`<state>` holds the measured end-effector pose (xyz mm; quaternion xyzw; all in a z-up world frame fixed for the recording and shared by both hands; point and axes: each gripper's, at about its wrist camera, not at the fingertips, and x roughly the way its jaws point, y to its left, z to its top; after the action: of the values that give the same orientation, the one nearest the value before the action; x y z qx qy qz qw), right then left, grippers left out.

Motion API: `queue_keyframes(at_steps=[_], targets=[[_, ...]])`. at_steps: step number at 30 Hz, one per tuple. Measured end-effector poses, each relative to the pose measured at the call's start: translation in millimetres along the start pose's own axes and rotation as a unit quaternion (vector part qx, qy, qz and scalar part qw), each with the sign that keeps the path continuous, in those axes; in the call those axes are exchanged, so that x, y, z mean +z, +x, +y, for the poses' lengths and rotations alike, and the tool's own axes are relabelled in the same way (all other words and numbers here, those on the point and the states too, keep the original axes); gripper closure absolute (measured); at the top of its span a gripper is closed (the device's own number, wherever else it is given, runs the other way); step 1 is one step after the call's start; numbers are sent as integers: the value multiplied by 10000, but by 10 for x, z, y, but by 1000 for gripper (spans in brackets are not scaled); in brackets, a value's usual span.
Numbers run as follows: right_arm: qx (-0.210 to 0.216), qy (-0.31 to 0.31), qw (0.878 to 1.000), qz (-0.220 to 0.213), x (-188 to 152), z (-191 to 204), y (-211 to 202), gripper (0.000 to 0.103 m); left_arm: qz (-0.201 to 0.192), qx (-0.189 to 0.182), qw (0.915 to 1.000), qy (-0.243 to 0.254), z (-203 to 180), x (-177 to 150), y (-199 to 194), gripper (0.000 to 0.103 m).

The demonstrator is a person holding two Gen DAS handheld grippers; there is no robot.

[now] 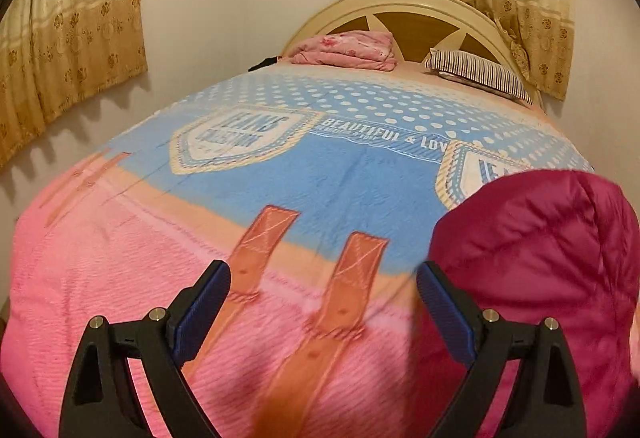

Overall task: Fold large clothes
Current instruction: 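Grasp the folded jacket bundle with the right gripper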

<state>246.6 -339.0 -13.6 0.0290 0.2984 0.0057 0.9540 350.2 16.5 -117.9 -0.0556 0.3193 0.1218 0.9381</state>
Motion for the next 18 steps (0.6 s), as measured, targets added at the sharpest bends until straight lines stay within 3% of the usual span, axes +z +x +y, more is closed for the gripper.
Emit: queue_keyframes(at_steps=[4, 7, 14, 18], targets=[[58, -140, 9999, 64, 196, 470, 366, 33, 163, 58, 9998, -27, -134, 76, 202, 8], [124, -201, 9996, 177, 119, 636, 686, 39, 378, -176, 9990, -153, -150, 25, 314, 8], [-293, -13, 9969, 731, -390, 306, 1101, 43, 532, -440, 9973, 241, -519, -179, 405, 8], [-362, 145, 9965, 742, -540, 72, 1109, 43, 399, -404, 9969, 547, -747, -220, 355, 8]])
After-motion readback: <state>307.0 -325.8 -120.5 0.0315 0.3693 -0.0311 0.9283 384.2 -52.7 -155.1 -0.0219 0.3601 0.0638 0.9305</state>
